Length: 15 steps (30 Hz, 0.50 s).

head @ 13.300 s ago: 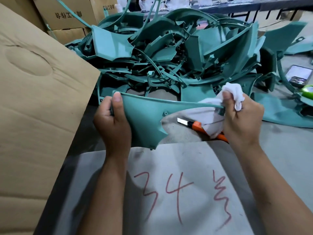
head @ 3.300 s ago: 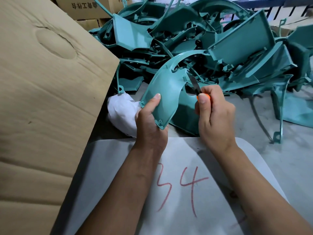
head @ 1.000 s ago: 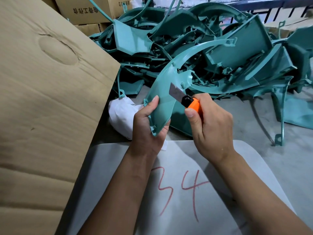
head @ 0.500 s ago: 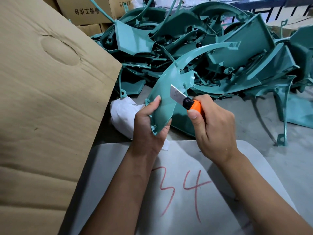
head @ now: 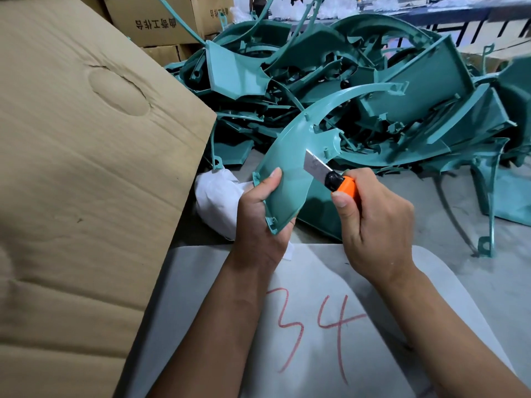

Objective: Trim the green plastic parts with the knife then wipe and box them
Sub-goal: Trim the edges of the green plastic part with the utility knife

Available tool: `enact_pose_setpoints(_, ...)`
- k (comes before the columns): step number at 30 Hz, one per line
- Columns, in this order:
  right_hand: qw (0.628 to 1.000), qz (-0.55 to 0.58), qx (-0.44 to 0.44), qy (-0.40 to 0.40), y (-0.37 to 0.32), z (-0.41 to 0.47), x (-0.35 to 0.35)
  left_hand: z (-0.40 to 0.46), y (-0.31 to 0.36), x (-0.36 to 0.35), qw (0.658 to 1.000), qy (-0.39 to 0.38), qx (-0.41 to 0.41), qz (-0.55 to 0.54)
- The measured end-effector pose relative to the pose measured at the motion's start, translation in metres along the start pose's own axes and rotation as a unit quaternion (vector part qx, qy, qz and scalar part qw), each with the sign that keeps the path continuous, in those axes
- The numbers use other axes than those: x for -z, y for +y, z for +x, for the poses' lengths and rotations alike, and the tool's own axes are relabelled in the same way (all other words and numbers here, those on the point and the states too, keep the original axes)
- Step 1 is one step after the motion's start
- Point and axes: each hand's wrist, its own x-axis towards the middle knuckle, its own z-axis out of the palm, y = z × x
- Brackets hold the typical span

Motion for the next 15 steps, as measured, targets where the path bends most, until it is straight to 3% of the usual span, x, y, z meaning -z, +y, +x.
enact_pose_setpoints(6,1.000,-0.025,-0.013,0.013,0.0001,0.0005,0.0003,0.0042,0.0008,-0.0010,0.997,0.073,0.002,0.018)
enact_pose_setpoints(15,0.996,-0.051,-0.016,0.074,0.0027,0.0027,-0.0016,0.0042,-0.0023,-0.0076,0.997,0.051,0.032,-0.050)
